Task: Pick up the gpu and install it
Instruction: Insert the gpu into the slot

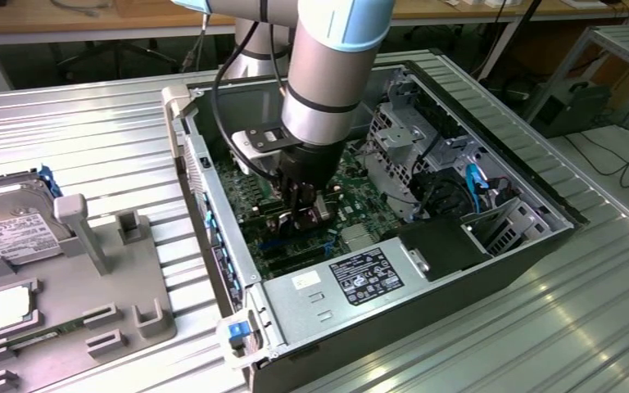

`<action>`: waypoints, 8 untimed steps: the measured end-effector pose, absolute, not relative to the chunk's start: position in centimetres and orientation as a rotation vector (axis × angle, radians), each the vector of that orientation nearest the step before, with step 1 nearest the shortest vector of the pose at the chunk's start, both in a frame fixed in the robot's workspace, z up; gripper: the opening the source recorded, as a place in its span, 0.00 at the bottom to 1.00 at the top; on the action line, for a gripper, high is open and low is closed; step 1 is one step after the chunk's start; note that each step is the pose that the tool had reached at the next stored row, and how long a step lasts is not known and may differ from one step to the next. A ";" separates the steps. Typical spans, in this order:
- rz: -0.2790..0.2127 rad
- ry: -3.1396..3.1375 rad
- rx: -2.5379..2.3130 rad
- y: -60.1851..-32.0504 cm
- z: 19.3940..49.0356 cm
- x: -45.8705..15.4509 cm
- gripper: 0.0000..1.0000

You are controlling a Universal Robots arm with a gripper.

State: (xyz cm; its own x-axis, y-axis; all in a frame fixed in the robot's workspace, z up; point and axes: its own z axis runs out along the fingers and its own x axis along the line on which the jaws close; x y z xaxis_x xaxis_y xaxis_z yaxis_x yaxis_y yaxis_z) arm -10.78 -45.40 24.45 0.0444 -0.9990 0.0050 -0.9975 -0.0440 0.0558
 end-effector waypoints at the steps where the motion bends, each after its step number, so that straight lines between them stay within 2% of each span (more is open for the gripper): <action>1: -0.054 -2.141 2.238 -45.4 24.4 -10.8 0.29; 8: -0.054 -2.141 2.238 -45.4 24.4 -10.8 0.29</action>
